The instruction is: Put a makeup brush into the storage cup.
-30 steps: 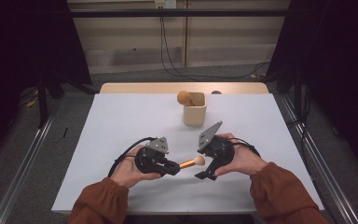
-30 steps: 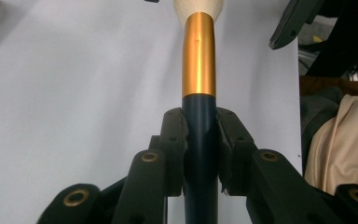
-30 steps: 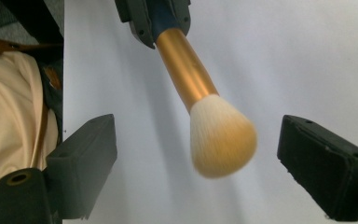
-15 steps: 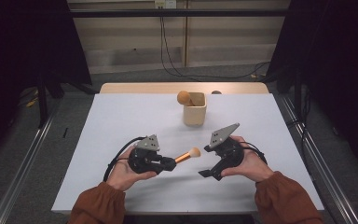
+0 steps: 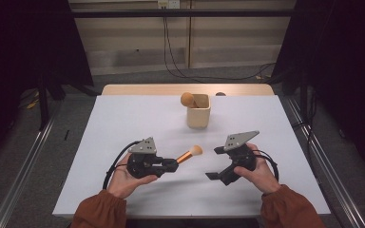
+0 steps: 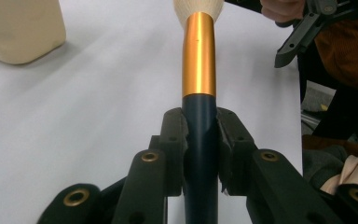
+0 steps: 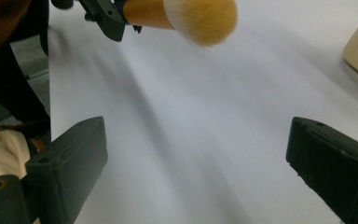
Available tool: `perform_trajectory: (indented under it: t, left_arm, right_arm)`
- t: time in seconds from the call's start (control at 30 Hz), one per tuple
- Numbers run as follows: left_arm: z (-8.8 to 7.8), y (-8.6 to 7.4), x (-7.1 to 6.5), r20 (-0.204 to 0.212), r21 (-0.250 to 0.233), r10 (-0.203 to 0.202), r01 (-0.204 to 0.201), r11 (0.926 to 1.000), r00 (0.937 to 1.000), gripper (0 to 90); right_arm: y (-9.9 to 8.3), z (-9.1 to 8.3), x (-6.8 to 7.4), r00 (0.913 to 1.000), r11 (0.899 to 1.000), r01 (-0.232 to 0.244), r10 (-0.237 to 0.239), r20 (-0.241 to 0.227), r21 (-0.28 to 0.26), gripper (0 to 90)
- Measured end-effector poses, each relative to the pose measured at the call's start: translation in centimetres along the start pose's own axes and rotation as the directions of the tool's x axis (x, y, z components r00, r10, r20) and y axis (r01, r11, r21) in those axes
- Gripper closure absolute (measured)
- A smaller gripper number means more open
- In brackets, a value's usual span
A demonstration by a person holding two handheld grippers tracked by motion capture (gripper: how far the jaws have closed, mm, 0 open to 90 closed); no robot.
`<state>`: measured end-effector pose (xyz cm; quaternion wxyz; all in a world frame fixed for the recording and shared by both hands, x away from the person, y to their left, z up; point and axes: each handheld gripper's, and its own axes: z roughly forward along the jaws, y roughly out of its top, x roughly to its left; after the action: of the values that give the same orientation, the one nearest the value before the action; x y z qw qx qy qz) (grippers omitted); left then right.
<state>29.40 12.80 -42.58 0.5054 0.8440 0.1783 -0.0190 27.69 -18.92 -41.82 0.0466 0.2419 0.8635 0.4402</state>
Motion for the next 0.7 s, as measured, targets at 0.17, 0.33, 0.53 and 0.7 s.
perform_trajectory:
  t: [0.17,0.33,0.53,0.7]
  left_arm:
    - [-0.3,-0.2,-0.3,-0.007,-0.057,-0.012,0.012,0.9983,0.9999,74.6]
    - [-0.7,-0.5,-0.4,-0.012,-0.111,-0.022,0.021,0.9936,0.9997,74.6]
    - [-0.8,-0.5,-0.7,-0.01,-0.157,-0.021,0.019,0.9874,0.9997,74.6]
    - [-0.6,-0.7,-1.0,0.002,-0.195,-0.023,0.023,0.9805,0.9997,74.5]
  right_arm:
    - [-0.1,-0.3,0.3,0.9999,0.998,-0.013,0.012,-0.011,-0.056,3.8]
    - [-0.7,-0.3,0.6,0.9992,0.993,-0.039,0.039,0.002,-0.116,3.9]
    - [-1.0,-0.5,0.8,0.9983,0.981,-0.058,0.059,-0.002,-0.183,3.9]
    - [-1.7,-0.2,1.1,0.9977,0.968,-0.061,0.066,0.012,-0.245,3.4]
